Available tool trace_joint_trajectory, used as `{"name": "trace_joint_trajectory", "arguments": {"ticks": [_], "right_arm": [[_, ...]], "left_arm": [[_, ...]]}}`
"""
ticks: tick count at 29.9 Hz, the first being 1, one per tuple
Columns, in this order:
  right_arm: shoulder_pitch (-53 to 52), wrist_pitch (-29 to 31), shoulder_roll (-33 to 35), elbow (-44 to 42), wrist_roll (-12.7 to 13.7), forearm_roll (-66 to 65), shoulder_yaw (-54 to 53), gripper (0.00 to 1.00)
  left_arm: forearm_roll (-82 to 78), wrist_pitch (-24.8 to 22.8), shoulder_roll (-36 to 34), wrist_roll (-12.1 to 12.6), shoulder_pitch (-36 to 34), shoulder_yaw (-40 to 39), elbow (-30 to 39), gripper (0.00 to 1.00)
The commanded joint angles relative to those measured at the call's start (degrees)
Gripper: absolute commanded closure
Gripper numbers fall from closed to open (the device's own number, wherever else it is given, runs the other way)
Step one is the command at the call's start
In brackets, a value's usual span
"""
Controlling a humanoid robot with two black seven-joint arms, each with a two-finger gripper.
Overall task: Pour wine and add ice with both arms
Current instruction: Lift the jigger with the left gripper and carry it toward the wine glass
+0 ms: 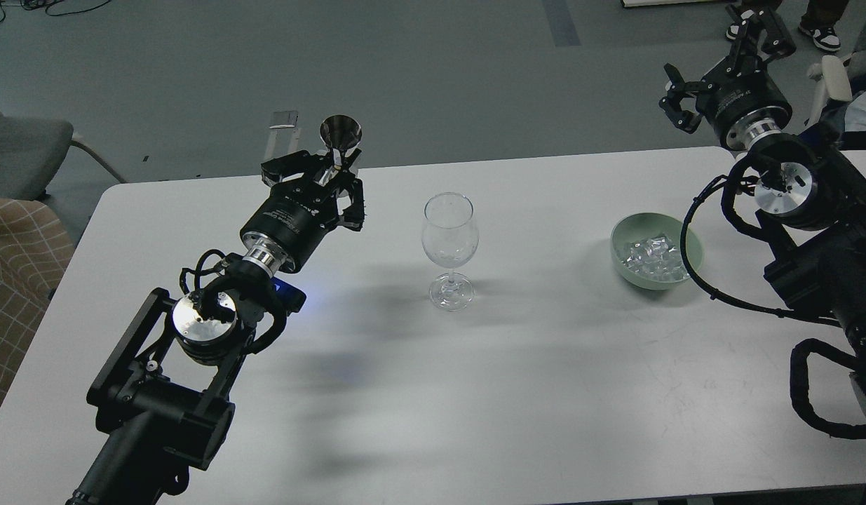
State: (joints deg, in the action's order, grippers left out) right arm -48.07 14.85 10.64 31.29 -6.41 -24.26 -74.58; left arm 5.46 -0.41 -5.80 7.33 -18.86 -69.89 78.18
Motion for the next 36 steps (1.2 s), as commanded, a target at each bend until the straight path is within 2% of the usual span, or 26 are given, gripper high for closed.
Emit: {"name": "trace_joint_trajectory", "arguments": {"ticks": [1,12,15,20,36], "right_arm": [[0.0,0.0,-0.2,0.0,0.0,0.0,0.0,0.0],[0.3,0.0,0.0,0.0,0.0,0.0,0.0,0.0],[0.3,0.0,-0.1,0.0,0.0,0.0,0.0,0.0],[0.4,0.0,-0.2,0.0,-0.1,0.0,0.0,0.0],[0.9,0.1,-0.1,0.0,-0.1,0.0,-0.2,0.0]], "left_arm": [[-1.8,0.0,1.0,0.0,0.1,0.0,-0.1,1.0],[-4.4,0.9,1.9,0.1,0.0,0.3,-0.1,1.0],[-5.2,1.3,1.9,0.0,-0.9,3.8,-0.1,1.0],[-7.7,2.8,2.9,0.0,-1.0,4.3,-0.1,1.0],[-11.1,2.7,3.7,0.1,-1.8,4.8,-0.8,1.0]]}}
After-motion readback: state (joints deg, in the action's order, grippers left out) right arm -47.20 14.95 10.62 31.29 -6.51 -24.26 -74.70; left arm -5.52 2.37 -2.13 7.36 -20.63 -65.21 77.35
